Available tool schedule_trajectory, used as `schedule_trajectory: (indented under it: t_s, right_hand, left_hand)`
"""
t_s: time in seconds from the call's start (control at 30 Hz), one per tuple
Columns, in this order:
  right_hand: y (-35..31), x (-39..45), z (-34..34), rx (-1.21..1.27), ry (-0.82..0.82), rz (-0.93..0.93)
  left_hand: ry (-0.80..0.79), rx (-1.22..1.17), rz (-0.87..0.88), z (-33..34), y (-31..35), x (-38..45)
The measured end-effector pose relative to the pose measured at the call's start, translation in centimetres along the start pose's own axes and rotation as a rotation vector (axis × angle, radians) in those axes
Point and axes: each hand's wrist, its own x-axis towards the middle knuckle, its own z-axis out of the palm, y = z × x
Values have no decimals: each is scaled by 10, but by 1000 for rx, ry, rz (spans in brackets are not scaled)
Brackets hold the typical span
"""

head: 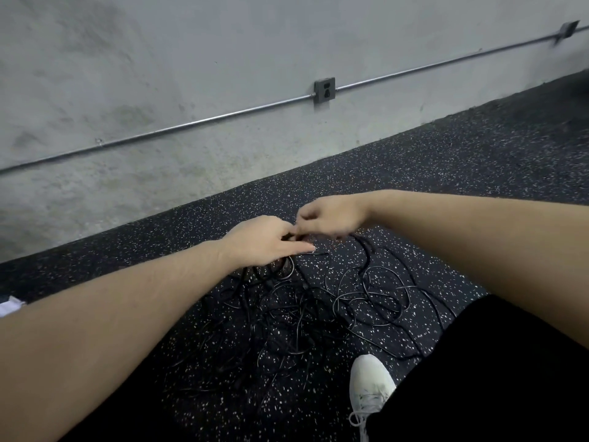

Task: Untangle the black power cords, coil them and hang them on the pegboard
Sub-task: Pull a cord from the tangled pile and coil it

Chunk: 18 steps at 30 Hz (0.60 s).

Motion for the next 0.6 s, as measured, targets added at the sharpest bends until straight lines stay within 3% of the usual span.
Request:
schedule_trajectory:
  t_s: [0.2, 0.4, 0.6]
  right_hand:
    - [5, 1, -12, -60, 103, 26]
    - [8, 10, -10, -65, 264, 33]
    - [13, 13, -10, -135, 407, 149]
  left_hand:
    - [107, 115, 92, 1, -21, -8]
    - [211, 56, 78, 2, -29, -18]
    - [145, -74, 125, 1, -47, -29]
